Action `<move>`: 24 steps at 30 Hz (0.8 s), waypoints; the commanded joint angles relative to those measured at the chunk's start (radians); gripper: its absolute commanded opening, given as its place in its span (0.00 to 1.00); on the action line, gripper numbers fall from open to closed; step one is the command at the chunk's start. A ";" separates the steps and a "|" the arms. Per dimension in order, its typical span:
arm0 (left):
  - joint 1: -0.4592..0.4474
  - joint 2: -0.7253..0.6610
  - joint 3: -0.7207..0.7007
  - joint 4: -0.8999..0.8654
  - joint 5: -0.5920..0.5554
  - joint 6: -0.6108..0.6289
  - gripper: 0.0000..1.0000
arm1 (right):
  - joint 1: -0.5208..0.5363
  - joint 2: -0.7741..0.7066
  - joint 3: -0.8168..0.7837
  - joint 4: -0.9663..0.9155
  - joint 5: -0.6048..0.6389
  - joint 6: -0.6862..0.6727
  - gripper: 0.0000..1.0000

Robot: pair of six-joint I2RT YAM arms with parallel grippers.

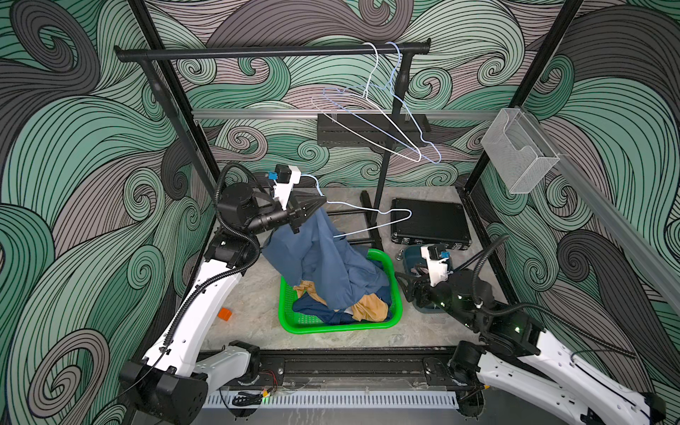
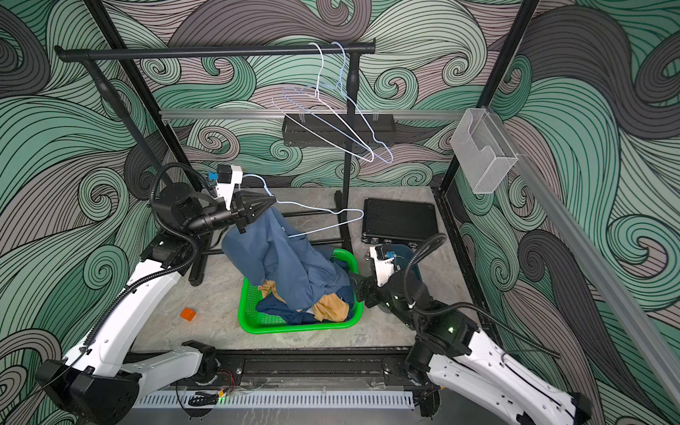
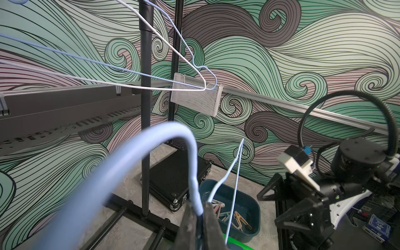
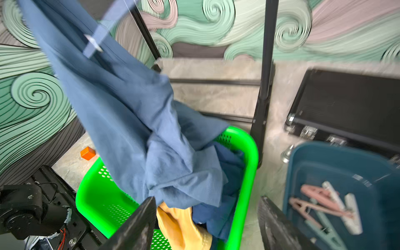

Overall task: Remove the clothespins securing t-shirts to the hanger
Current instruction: Remove the T-shirt from the hanger.

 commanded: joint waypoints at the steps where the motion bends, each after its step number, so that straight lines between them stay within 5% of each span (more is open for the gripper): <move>1: -0.027 0.009 -0.005 0.000 0.021 0.053 0.08 | 0.003 0.032 0.154 -0.096 0.010 -0.180 0.75; 9: -0.052 0.021 -0.004 -0.044 0.078 0.146 0.08 | 0.002 0.270 0.540 -0.267 -0.133 -0.447 0.82; 24: -0.062 0.019 0.043 -0.159 0.242 0.318 0.08 | -0.183 0.625 0.824 -0.370 -0.569 -0.491 0.77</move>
